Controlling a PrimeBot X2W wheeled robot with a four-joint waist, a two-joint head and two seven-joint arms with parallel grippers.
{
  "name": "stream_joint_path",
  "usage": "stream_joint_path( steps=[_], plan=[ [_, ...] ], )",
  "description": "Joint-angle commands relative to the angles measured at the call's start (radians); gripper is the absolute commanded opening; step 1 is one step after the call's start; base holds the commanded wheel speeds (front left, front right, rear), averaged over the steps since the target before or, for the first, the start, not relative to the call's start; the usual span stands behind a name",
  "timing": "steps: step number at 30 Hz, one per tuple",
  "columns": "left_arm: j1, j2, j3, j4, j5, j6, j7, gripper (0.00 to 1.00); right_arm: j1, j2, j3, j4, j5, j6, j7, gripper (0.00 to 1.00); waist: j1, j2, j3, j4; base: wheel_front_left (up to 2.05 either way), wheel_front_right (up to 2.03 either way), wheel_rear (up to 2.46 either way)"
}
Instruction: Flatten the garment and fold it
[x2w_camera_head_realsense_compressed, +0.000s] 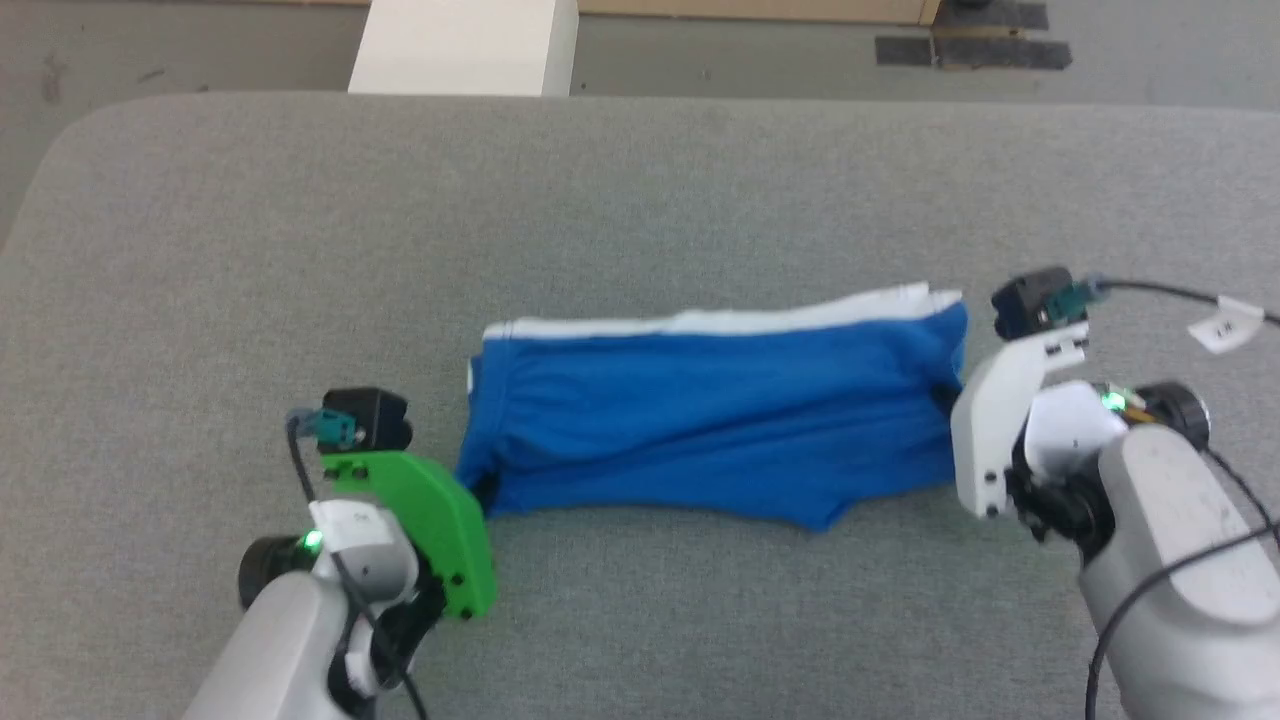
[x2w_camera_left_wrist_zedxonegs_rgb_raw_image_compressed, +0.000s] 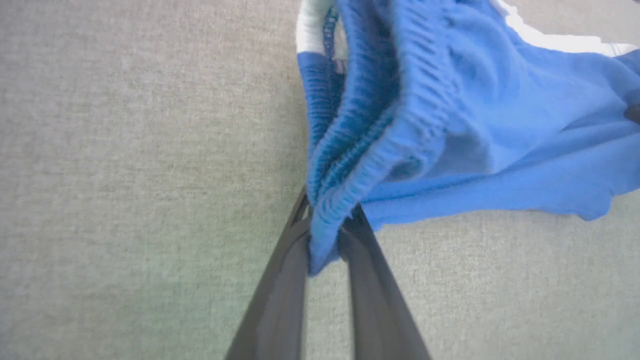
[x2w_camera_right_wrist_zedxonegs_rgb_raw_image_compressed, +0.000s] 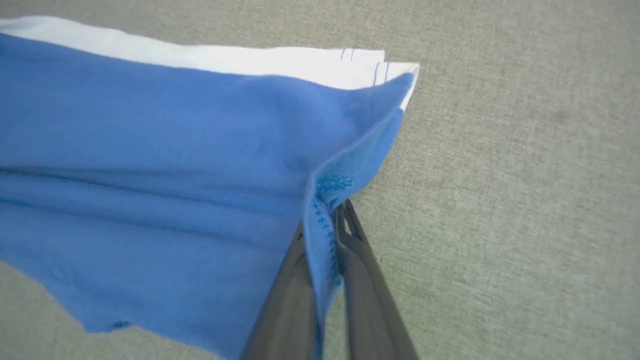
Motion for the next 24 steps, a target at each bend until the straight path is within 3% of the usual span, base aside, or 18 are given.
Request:
stream_joint_path(
  steps=[1,5,9,10,11,12,13,15,19,24],
  plan=[
    [0.029,0.03,0.01,-0.007,-0.011,0.006,0.024,0.0,0.052,-0.017,-0.006,-0.039,0.021,-0.002,0.012,0.0,0.0,0.0,-0.039,-0.015,0.0,0.0,0.0],
    [0.09,0.051,0.014,-0.033,-0.041,0.021,0.083,0.0,0.193,-0.022,-0.037,-0.189,0.056,-0.002,0.047,0.0,0.0,0.0,-0.061,-0.027,0.0,0.0,0.0],
    [0.136,0.043,0.015,-0.043,-0.069,0.036,0.109,0.0,0.332,0.013,-0.077,-0.318,0.06,-0.002,0.089,0.0,0.0,0.0,-0.068,-0.036,0.0,0.0,0.0],
    [0.146,0.041,0.015,-0.043,-0.076,0.039,0.114,0.05,0.362,0.031,-0.09,-0.342,0.061,-0.002,0.099,0.0,0.0,0.0,-0.07,-0.04,0.0,0.0,0.0],
    [0.151,0.04,0.016,-0.045,-0.081,0.04,0.116,0.74,0.38,0.042,-0.101,-0.359,0.057,-0.002,0.101,0.0,0.0,0.0,-0.071,-0.041,0.0,0.0,0.0],
    [0.155,0.039,0.019,-0.048,-0.084,0.042,0.114,1.0,0.399,0.053,-0.11,-0.378,0.046,-0.002,0.101,0.3,0.0,0.0,-0.072,-0.041,0.0,0.0,0.0],
    [0.157,0.038,0.02,-0.051,-0.086,0.043,0.113,1.0,0.412,0.061,-0.115,-0.388,0.041,-0.002,0.105,0.98,0.0,0.0,-0.074,-0.041,0.0,0.0,0.0],
    [0.164,0.036,0.045,-0.088,-0.11,0.044,0.103,1.0,0.453,0.101,-0.166,-0.447,0.045,-0.002,0.089,1.0,0.0,0.0,-0.09,-0.036,0.0,0.0,0.0],
    [0.162,0.04,0.105,-0.167,-0.126,0.052,0.05,1.0,0.474,0.12,-0.221,-0.524,0.041,-0.002,0.082,1.0,0.0,0.0,-0.107,-0.034,0.0,0.0,0.0],
    [0.138,0.08,0.176,-0.23,-0.017,0.018,-0.184,1.0,0.452,0.123,-0.27,-0.567,0.005,-0.002,0.124,1.0,0.0,0.0,-0.108,-0.041,0.0,0.0,0.0]
  ],
)
